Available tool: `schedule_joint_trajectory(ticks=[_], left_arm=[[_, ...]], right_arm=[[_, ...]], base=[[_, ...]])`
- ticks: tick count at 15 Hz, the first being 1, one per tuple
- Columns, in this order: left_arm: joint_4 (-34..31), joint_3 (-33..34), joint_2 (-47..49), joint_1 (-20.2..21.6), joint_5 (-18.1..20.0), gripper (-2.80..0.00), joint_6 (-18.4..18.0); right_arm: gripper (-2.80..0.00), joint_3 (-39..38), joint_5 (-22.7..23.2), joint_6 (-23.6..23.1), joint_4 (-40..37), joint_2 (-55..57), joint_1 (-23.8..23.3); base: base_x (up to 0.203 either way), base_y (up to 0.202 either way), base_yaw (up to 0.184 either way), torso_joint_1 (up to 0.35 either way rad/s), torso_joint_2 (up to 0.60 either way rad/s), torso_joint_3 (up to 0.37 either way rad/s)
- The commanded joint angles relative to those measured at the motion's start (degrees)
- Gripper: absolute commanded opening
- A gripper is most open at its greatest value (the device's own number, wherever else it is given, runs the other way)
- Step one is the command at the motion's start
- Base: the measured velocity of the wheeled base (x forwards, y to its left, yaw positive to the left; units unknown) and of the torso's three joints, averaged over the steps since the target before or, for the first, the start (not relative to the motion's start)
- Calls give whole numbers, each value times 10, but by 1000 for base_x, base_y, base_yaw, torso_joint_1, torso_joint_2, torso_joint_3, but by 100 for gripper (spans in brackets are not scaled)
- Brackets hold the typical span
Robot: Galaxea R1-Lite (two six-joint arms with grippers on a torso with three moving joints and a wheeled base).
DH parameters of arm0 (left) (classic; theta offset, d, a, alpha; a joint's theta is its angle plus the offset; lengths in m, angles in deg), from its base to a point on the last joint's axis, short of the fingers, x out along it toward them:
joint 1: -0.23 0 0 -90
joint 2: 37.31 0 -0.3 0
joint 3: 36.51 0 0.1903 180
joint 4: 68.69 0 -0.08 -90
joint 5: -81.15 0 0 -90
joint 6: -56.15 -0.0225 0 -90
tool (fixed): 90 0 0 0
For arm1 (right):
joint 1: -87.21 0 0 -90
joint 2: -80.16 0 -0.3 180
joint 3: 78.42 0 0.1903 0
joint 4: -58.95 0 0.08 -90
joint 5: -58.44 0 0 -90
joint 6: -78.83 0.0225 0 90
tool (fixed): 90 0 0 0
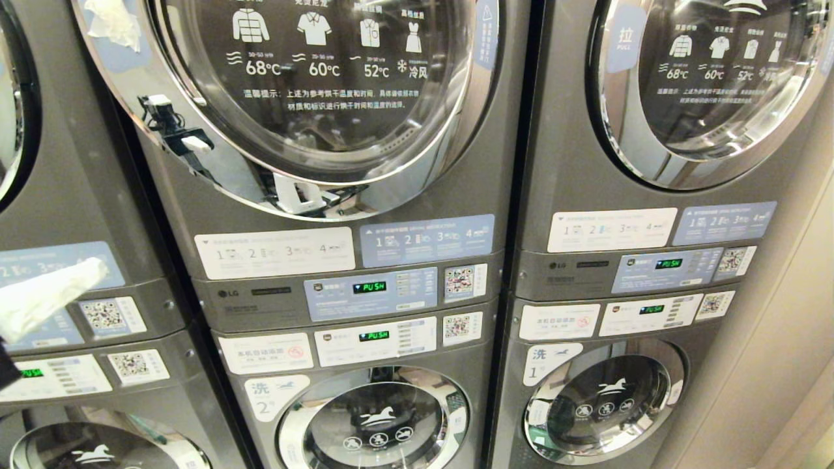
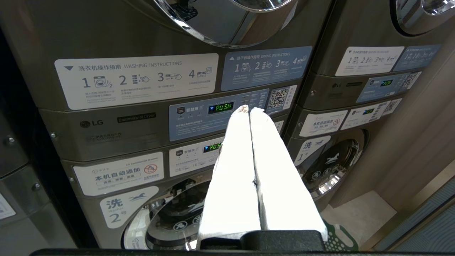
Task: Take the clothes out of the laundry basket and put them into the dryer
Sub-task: Close the dryer
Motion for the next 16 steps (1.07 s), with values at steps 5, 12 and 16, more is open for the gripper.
schedule_joint_trajectory(ticks=[5,12,16], left_arm=[[0,23,-44,0,2,-280,-1],[-4,47,-131,0,1,-280,-2],[-1,60,-161,1,-3,-280,-112]], right_arm=[[-280,-23,0,0,1,0,0],[-280,-23,0,0,1,0,0],[-280,-23,0,0,1,0,0]], base=[[54,0,-1,-7,-3,1],[196,0,0,5,5,-1],[80,0,-1,4,2,0]])
